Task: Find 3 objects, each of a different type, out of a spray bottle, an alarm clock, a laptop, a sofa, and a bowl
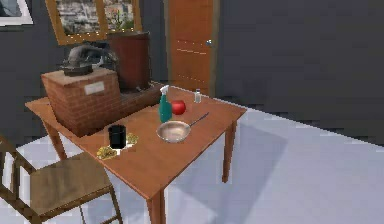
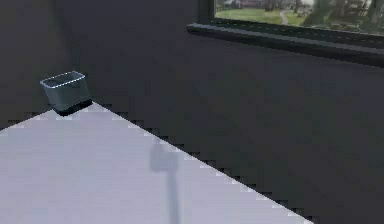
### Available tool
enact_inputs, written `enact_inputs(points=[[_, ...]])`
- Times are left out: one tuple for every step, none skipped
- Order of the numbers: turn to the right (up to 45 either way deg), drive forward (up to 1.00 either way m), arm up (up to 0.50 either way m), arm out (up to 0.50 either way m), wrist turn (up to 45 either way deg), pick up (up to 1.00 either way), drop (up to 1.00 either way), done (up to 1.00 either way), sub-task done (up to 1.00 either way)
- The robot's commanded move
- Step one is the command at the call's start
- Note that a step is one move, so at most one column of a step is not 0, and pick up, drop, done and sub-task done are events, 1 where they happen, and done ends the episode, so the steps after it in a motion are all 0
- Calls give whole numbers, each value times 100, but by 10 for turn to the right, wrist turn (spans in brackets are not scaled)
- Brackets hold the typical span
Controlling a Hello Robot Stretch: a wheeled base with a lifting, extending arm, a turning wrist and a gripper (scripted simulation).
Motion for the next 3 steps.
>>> enact_inputs(points=[[0, 0, 0, 0, 0, 0, 0, 0, 100], [450, 0, 0, 0, 0, 0, 0, 0, 0], [450, 0, 0, 0, 0, 0, 0, 0, 0]])
